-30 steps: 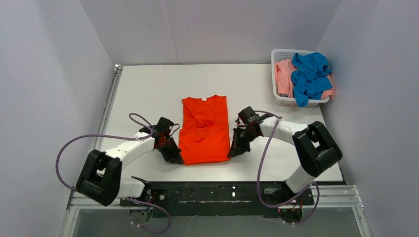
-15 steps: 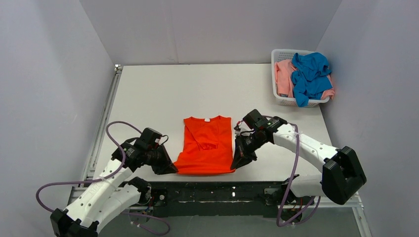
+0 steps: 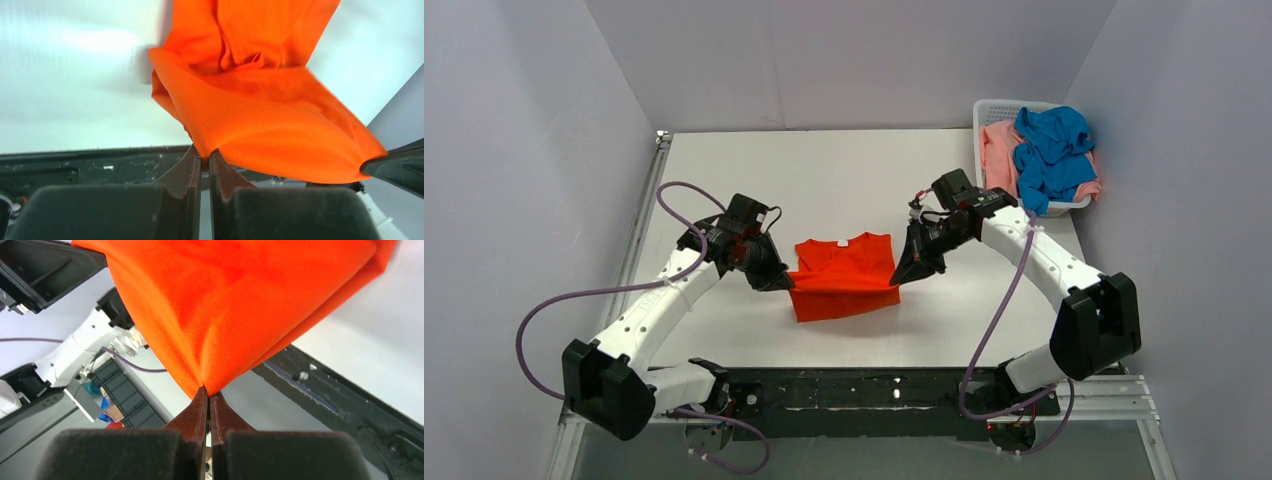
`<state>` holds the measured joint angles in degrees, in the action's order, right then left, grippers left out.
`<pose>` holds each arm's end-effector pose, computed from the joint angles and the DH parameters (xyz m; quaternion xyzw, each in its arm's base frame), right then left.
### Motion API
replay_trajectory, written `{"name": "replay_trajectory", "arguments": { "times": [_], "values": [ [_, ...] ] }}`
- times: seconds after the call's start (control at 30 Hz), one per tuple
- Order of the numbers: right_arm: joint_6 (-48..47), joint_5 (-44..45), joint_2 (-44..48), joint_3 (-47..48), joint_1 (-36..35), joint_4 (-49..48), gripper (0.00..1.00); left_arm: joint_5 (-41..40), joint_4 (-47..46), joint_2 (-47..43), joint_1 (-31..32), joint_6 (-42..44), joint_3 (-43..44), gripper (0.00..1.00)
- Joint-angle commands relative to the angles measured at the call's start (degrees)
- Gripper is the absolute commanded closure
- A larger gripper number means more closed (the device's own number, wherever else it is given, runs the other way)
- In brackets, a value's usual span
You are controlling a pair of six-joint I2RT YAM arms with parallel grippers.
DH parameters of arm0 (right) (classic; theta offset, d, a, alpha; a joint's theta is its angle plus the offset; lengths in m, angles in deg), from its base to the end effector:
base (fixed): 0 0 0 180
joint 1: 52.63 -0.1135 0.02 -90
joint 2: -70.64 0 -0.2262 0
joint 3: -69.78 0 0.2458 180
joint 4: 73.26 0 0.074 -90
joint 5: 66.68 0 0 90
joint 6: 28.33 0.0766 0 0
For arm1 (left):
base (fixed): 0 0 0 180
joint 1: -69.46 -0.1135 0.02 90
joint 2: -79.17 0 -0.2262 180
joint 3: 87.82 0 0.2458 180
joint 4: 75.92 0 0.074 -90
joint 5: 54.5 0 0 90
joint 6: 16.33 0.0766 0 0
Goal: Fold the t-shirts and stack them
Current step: Fold the long partially folded tshirt into a neat square
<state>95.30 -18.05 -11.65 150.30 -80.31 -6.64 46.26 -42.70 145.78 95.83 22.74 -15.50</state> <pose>0.2278 0.1766 0.2078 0.0184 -0.9211 -0.3879 0.0260 0.2688 -0.1492 0.2766 -0.1335 0.8421 -0.3851 0.3532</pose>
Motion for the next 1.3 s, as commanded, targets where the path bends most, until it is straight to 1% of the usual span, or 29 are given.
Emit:
{"name": "replay_trajectory", "arguments": {
  "times": [0.0, 0.23, 0.37, 0.57, 0.67, 0.83, 0.97, 1.13, 1.27],
  "values": [
    [0.8, -1.2, -4.8, 6.5, 2.1, -2.5, 0.99, -3.2, 0.6, 3.8, -4.0, 2.6, 3.6, 1.00],
    [3.2, -1.0, -10.5, 13.6, 5.1, -4.4, 0.99, -0.9, -0.9, 13.3, -7.4, 5.6, 10.9, 1.00],
    [4.0, -1.0, -14.5, 16.0, 6.3, -5.7, 0.99, -1.8, -1.9, 19.3, -9.3, 6.6, 14.4, 1.00],
    [4.2, -2.0, -22.9, 22.3, 8.6, -6.4, 0.99, 0.9, -2.4, 28.2, -11.2, 6.8, 20.0, 1.00],
    [4.7, -1.5, -27.4, 25.0, 9.7, -7.2, 0.99, 0.6, -1.5, 32.7, -11.8, 7.4, 23.8, 1.00],
    [5.7, -0.6, -33.6, 28.2, 11.9, -9.5, 0.99, 0.8, -1.1, 39.7, -12.5, 8.1, 29.6, 1.00],
    [6.1, 0.7, -36.3, 29.7, 13.0, -11.8, 0.99, 1.0, 0.0, 45.5, -12.5, 8.5, 34.0, 1.00],
    [6.7, 1.5, -39.9, 30.9, 14.2, -14.1, 0.99, 0.0, 0.5, 49.7, -12.6, 8.7, 37.8, 1.00],
    [7.2, 2.2, -42.4, 31.6, 15.1, -15.7, 0.99, 1.3, 0.0, 52.3, -12.6, 8.7, 39.4, 1.00]
  ]
}}
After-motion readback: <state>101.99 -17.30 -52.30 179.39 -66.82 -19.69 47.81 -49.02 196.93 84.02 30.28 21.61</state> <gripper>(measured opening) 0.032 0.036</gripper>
